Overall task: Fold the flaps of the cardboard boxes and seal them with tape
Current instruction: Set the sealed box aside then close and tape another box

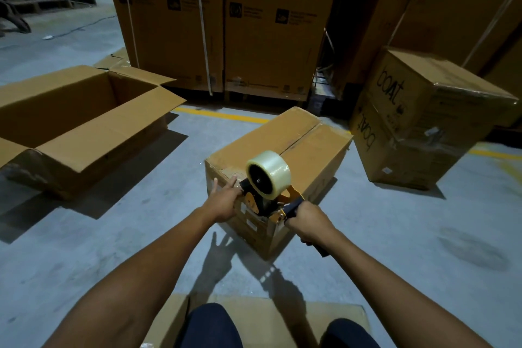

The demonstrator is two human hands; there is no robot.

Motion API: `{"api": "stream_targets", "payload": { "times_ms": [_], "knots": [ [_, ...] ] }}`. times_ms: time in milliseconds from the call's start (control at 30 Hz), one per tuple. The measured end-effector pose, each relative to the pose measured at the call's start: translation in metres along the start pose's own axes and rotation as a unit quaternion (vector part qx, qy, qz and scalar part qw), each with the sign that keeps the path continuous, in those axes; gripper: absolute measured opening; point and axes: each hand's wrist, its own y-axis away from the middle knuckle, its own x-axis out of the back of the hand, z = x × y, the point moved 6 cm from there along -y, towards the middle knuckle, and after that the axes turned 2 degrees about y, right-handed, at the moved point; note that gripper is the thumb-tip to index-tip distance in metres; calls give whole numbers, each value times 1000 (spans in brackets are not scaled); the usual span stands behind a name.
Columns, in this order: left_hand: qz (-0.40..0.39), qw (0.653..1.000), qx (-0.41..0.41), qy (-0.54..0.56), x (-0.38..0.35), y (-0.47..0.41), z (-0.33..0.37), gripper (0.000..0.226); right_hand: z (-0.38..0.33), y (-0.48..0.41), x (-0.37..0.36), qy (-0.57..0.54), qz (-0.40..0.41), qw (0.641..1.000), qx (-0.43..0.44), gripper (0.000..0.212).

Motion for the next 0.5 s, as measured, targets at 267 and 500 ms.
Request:
{"api": "stream_targets", "payload": {
  "times_ms": [267,500],
  "knots": [
    [26,998,-44,-39,-3,4,19,83,35,20,8,26,22,999,-15,15],
    [41,998,-46,-9,-27,23,37,71,28,21,7,62,26,998,0,9]
  ]
}}
